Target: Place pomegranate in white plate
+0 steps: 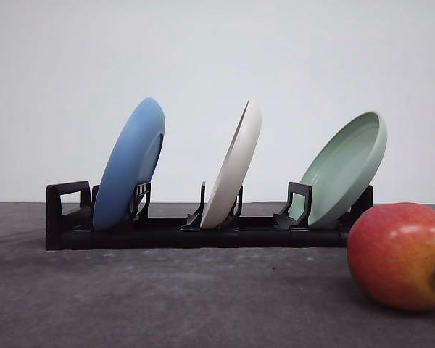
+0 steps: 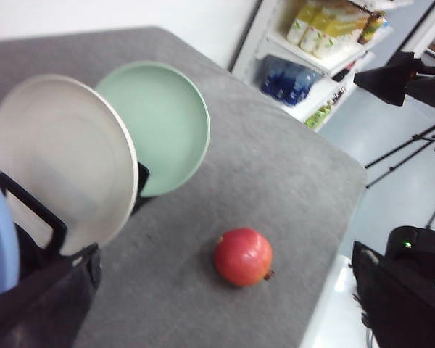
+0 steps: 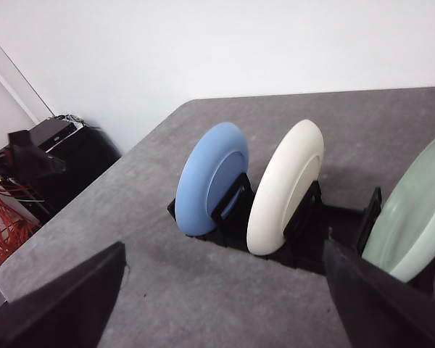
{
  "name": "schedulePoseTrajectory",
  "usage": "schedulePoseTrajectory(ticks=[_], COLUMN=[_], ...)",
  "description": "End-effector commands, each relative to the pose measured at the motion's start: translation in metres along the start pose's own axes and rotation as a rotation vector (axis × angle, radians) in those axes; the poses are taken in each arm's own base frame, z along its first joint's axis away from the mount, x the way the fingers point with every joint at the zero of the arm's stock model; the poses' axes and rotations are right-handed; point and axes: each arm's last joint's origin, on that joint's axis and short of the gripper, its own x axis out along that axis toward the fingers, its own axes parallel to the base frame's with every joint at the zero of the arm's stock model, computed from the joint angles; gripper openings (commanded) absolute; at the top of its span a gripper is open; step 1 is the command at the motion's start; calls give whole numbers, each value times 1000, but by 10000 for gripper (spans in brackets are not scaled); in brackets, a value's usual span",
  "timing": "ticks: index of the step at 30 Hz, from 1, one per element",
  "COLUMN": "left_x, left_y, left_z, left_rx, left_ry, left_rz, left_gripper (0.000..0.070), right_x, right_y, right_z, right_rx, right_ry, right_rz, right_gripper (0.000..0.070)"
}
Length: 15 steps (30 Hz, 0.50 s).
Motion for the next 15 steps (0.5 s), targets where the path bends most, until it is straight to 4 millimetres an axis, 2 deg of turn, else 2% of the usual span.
schedulePoseTrajectory(ticks=[1,5,11,15], left_x=[5,24,65,97], left_y=[0,4,6,6], left_z=[6,5,6,15], left_rx=[-26,-34,-29,-12], left_ry=[-3,37,106,159], left_rz=[2,37,156,203], left_gripper=[675,672,672,672], right_x=[-1,-1,-1,-1], right_y=[2,2,2,2], right_z=[3,1,1,1], right_rx=[0,25,37,37], right_ry=[-3,11,14,14], right_rz=[5,1,0,1], right_gripper=[563,636,635,635])
